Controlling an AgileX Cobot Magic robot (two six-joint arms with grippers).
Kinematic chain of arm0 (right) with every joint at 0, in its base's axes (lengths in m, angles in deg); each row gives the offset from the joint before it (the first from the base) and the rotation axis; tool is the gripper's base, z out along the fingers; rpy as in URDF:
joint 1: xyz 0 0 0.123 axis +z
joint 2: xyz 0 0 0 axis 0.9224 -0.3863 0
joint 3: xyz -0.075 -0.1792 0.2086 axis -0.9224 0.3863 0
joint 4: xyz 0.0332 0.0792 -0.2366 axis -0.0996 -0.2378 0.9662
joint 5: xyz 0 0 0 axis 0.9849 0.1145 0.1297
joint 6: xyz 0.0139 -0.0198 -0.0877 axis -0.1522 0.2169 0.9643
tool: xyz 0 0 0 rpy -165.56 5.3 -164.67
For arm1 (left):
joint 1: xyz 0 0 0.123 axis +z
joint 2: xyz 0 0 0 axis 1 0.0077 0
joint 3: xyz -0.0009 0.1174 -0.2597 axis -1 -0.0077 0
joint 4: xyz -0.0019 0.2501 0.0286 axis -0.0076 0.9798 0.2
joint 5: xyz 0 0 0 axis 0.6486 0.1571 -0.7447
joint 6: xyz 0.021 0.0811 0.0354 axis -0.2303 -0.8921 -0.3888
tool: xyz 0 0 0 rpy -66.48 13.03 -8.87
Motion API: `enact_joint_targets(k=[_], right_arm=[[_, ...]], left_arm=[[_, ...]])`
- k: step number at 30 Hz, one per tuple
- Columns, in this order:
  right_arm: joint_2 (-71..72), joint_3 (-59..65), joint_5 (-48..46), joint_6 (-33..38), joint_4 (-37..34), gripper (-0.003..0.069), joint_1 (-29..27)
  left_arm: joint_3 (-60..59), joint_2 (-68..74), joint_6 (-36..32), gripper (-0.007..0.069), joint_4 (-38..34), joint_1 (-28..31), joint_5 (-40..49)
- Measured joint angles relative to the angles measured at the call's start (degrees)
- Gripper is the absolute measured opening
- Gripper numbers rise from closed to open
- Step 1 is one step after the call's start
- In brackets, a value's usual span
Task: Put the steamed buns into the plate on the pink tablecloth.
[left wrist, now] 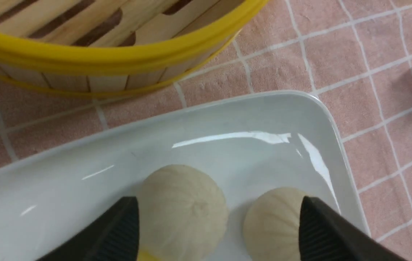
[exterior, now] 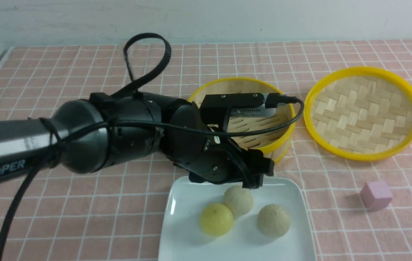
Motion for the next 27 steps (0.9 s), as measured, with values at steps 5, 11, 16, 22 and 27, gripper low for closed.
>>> enact_joint_targets(k=[5,11,16,22,27], right_arm=[[0.0,-2.0,-5.2,0.0,-0.4,0.0147,0.0],[1.2,-10.1,-17.1,0.0,1.0,-0.001,0.0],[7.1,-12.1,-14.0,-2.0,1.4,-0.0014,0.0],[13.1,-2.4,9.3,-4.3,1.7,-0.0014,0.0],[13.1,2.8,19.7,-4.3,1.7,-0.0013,0.0]], left_arm=[[6.1,-2.8,0.0,0.0506,2.5,0.0,8.7],[11.1,-5.9,0.0,0.0213,4.9,0.0,16.0],[11.4,-6.3,0.0,0.0016,7.4,0.0,17.3],[11.4,-6.3,0.0,0.0001,7.9,0.0,17.8],[11.4,-6.3,0.0,0.0001,7.9,0.0,17.9]])
